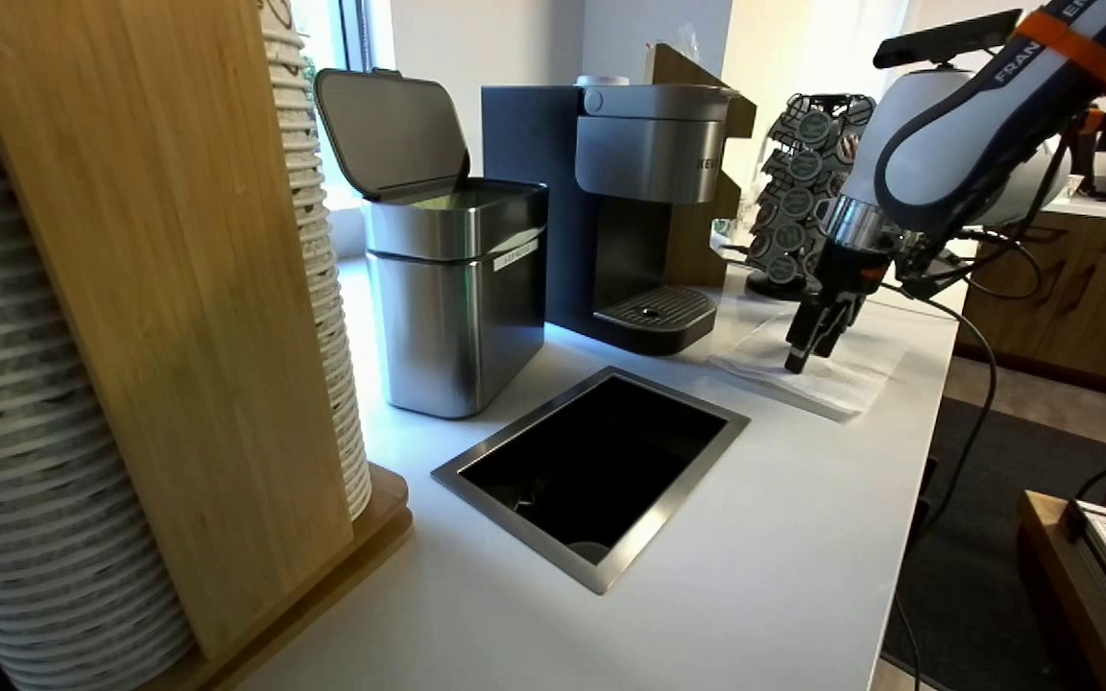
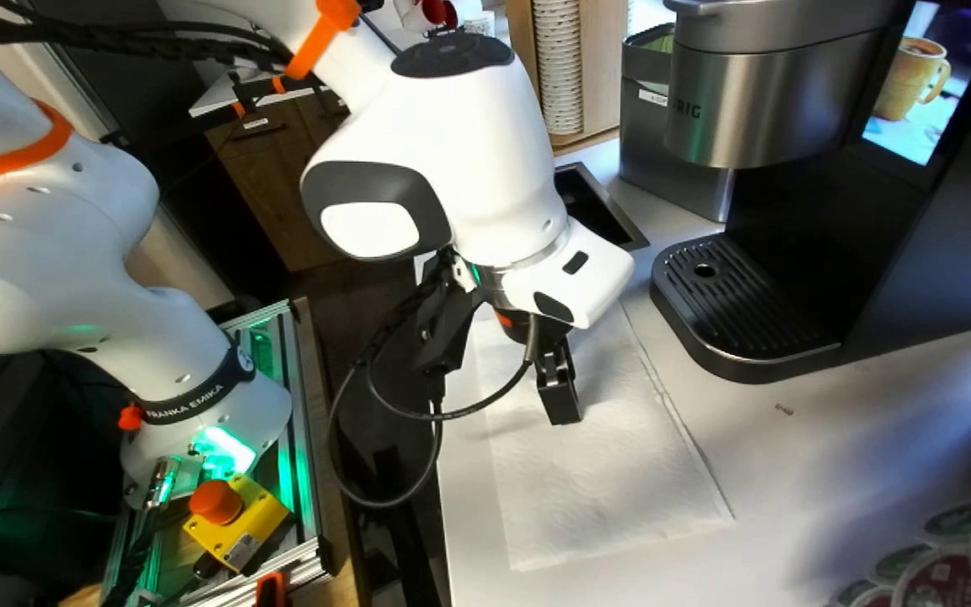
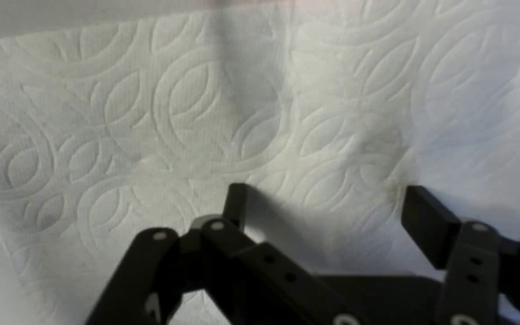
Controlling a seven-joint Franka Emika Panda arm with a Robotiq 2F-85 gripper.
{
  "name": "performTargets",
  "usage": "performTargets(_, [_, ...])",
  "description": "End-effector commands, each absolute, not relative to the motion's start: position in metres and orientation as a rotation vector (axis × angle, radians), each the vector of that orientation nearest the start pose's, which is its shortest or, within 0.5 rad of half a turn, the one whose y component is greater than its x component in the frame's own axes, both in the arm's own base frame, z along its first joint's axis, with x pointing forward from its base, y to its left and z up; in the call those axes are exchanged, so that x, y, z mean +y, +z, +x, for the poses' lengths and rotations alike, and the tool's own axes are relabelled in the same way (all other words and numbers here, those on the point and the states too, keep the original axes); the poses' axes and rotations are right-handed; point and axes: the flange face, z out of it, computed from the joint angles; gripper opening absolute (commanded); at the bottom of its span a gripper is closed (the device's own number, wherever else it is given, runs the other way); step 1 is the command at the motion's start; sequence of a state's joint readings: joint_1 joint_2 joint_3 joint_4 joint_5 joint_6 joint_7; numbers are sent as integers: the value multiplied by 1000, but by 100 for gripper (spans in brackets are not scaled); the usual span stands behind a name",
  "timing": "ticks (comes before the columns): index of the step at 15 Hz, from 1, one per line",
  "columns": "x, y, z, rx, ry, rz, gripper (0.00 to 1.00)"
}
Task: Pick up the paper towel and place it in the sink
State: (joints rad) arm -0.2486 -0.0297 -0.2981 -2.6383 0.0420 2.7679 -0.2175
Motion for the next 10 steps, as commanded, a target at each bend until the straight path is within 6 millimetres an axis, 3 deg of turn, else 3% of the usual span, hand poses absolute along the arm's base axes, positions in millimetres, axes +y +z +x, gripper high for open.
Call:
performTargets(1, [-226,265,384,531,-236,-3072,58])
performTargets(5, [-208,273,394,429,-255,-2975,27])
performTargets(8, [-181,280,405,277,-223,-2915,5])
performTargets(10, [-160,287,412,171,-201,-2923,0])
